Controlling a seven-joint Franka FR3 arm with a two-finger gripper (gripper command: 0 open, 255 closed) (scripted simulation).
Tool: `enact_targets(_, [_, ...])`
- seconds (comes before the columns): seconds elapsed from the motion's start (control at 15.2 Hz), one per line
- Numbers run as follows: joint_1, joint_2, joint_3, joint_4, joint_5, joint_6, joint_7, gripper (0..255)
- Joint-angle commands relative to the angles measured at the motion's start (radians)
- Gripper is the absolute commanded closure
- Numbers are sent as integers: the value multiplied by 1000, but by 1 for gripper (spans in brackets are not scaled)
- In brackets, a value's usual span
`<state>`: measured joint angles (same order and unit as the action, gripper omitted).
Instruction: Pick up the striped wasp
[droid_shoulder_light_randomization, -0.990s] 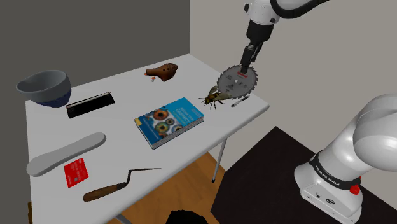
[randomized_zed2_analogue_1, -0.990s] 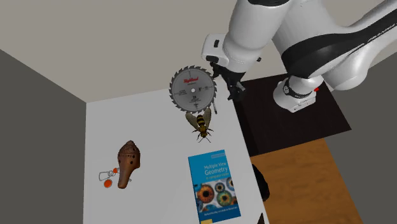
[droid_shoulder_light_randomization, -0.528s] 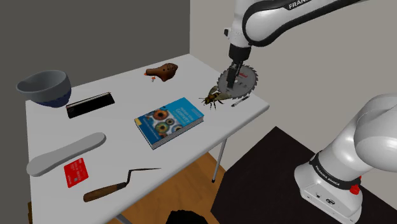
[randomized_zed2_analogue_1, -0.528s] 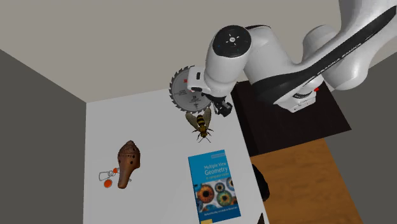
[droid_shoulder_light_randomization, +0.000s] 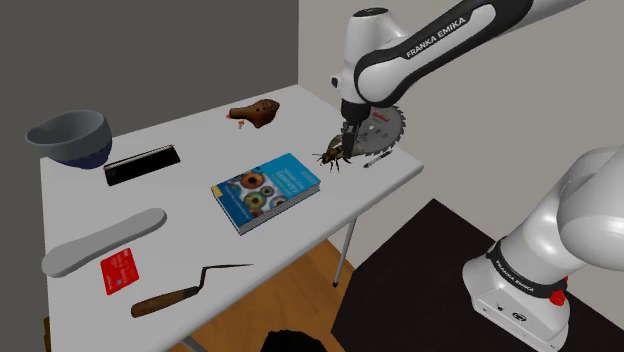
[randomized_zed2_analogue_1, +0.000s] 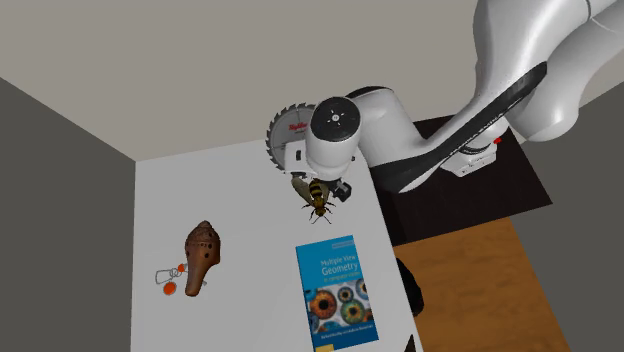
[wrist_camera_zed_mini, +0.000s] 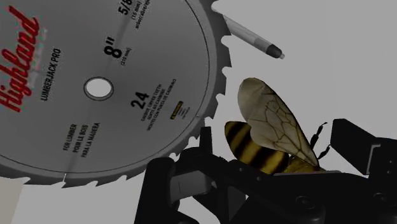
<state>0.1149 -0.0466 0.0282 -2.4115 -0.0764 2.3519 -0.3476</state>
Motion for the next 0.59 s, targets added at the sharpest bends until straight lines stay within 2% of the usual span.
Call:
enact_targets(0.0, [0,19,1,-10,-3,29,3,0])
enact_targets(0.2, [0,56,0,-23,-9,79,9,0])
enact_targets(0.33, [0,56,0,-23,-9,79,9,0])
enact_targets(0.4, [0,57,0,-23,-9,80,9,255])
enact_targets(0.53, [0,56,0,-24,-9,80,10,255])
